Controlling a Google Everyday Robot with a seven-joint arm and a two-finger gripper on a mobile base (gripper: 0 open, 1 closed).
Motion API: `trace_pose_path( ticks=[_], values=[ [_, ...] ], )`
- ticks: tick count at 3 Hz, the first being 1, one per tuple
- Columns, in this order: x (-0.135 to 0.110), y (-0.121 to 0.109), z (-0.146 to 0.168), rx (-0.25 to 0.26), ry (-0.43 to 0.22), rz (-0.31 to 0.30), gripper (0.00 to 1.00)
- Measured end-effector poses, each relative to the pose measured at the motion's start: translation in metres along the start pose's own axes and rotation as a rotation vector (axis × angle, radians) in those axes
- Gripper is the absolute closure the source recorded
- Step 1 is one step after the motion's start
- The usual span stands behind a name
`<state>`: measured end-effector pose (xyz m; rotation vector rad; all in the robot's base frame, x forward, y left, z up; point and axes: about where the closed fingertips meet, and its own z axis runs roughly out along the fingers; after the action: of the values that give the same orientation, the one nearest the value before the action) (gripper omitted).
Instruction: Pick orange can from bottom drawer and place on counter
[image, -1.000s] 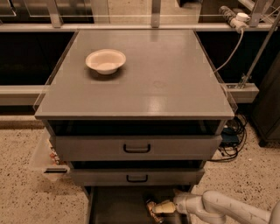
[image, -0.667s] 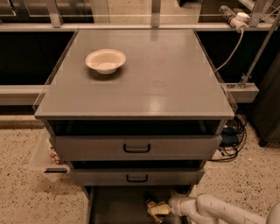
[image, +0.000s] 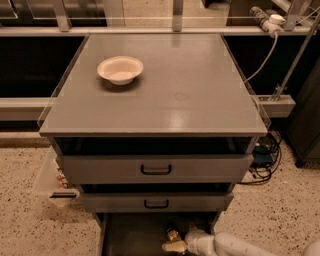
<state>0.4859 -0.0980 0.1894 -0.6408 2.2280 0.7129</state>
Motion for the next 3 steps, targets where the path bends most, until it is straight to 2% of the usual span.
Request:
trace_pose_path(
  ticks=[1, 3],
  values=[
    [0.015, 0.007, 0.012, 0.021, 0.002, -0.002, 0.00],
    [0.036, 0.020, 0.036, 0.063, 0.023, -0.044, 0.00]
  ],
)
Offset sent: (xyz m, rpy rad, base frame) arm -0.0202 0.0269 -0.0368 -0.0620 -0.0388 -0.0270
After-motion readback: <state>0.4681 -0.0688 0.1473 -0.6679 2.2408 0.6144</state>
